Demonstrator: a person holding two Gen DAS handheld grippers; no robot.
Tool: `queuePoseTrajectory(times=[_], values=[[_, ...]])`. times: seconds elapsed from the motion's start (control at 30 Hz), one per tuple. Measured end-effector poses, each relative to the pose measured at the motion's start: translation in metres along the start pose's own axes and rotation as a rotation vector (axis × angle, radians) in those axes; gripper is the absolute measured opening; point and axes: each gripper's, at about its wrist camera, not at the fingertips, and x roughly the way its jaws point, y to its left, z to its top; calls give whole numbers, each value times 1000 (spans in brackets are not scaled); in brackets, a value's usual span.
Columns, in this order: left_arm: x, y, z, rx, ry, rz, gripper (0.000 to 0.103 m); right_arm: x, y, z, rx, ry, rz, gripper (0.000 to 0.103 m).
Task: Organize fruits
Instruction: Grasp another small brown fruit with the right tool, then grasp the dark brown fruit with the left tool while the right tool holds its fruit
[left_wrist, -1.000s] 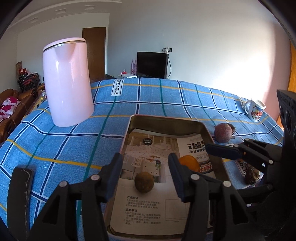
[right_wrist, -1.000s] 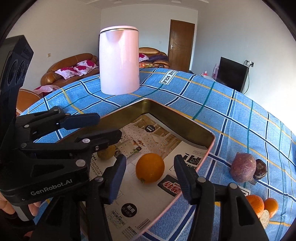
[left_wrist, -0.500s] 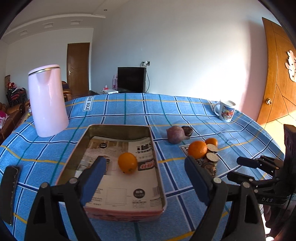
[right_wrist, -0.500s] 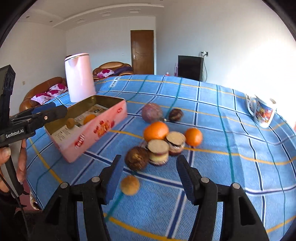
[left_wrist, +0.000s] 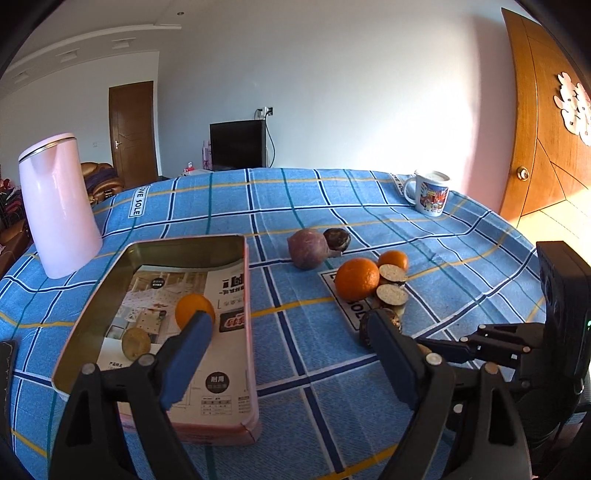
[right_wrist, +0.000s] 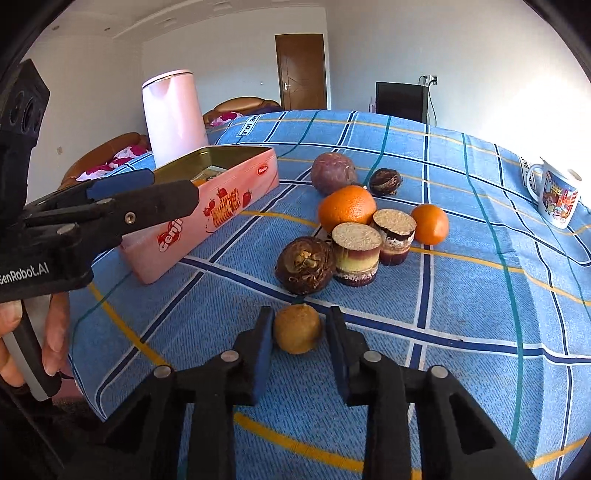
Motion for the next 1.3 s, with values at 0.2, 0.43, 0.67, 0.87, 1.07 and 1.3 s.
queuePoseTrajectory(times=[0.2,0.43,0.67,0.87,1.07,1.3], values=[[13,-24,3,33,42,-52,88,-29,-28,-1,79,-125,-104,27],[39,-59,3,85,135,-133,82,-34,-59,-2,111,-154,-250,27],[65,-68,0,101,233,-136,67,-29,-68,-3,130,-135,-234,27],[66,-74,-4,131,234,-138,42,-26,-65,-4,111,-123,-237,27],[60,-66,-2,89,195,-166,40,-29,-67,-5,120,-143,-219,27],[47,-68,-2,109,101,-146,40,-36,-64,-8,103,-199,-205,27]])
